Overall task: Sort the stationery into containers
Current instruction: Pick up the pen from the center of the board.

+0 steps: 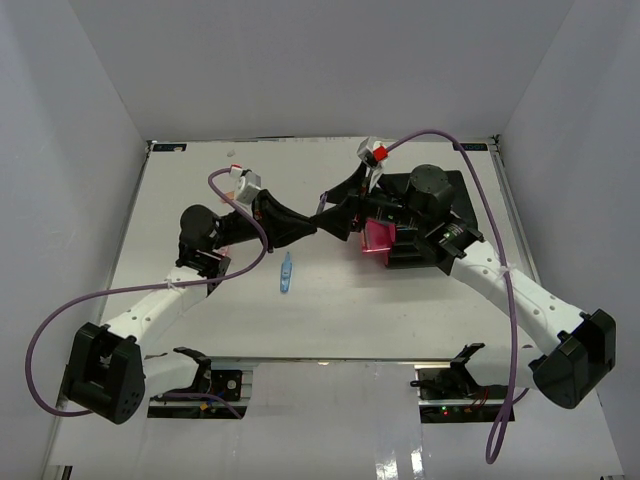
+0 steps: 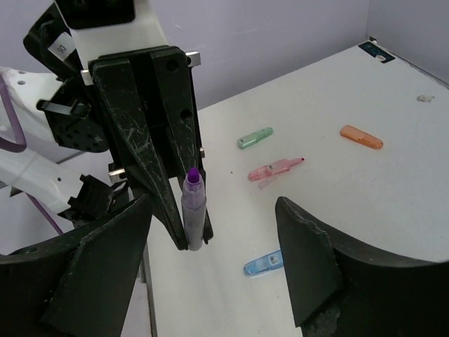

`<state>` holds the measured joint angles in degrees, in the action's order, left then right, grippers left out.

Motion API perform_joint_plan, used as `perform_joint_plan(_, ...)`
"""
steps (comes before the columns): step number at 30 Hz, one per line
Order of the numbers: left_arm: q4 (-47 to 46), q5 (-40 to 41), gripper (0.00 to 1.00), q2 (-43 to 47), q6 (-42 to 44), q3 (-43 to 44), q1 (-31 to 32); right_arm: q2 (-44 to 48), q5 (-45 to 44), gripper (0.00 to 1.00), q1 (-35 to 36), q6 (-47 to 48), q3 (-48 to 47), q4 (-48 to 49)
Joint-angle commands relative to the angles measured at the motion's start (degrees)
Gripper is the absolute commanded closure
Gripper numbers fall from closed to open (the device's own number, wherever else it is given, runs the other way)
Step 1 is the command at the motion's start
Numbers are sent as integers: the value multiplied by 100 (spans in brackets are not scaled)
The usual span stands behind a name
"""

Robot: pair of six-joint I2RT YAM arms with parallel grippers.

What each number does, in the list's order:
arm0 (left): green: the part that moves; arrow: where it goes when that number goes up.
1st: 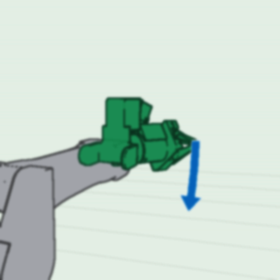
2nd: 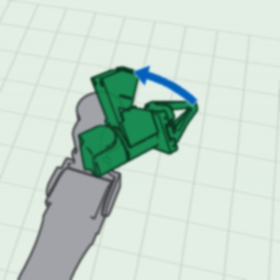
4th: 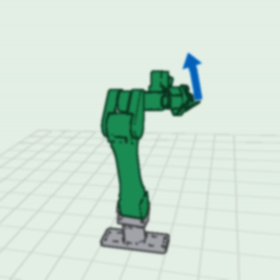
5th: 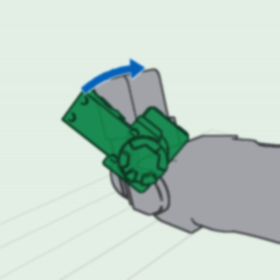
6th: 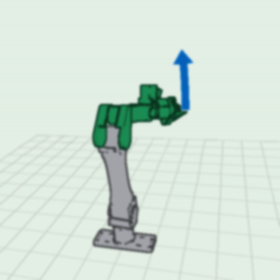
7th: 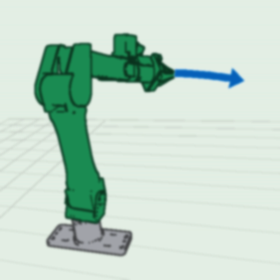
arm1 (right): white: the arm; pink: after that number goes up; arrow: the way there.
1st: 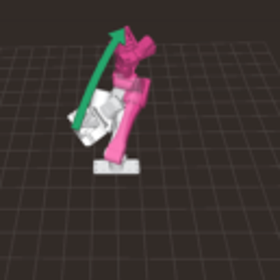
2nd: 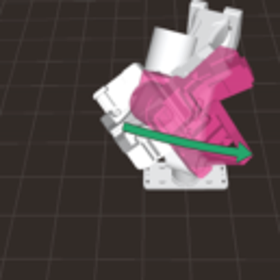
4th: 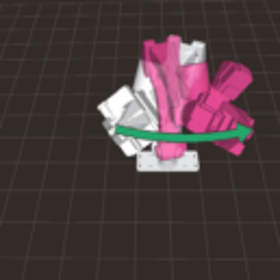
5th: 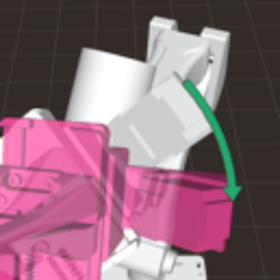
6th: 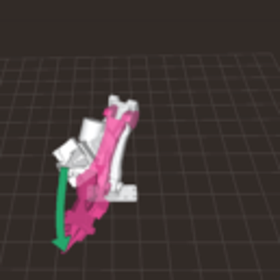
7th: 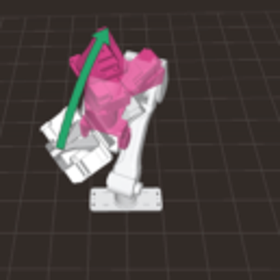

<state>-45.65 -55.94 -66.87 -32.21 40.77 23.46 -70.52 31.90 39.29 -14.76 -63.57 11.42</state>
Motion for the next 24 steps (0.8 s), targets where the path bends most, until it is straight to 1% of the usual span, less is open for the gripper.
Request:
perform_joint_plan(1, -489, -22, 100, 25, -207, -70, 62, -5, 97, 24, 61, -79, -156, 642)
perform_joint_plan(4, -506, 66, 100, 60, -216, -96, 71, -76, 176, 30, 105, -88, -182, 677)
perform_joint_plan(14, -743, 233, 100, 34, -365, -96, 106, -172, 238, 37, 220, -106, -94, 871)
perform_joint_plan(18, -823, 242, 100, 8, -427, -105, 123, -181, 264, 42, 246, -114, -50, 958)
perform_joint_plan(19, -849, 233, 100, -10, -436, -105, 141, -190, 264, 46, 255, -123, -15, 993)
perform_joint_plan(21, -910, 250, 100, -19, -479, -122, 150, -190, 282, 49, 255, -132, -6, 1046)
perform_joint_plan(24, -1156, 321, 100, -28, -629, -201, 159, -190, 308, 50, 264, -185, 64, 1169)
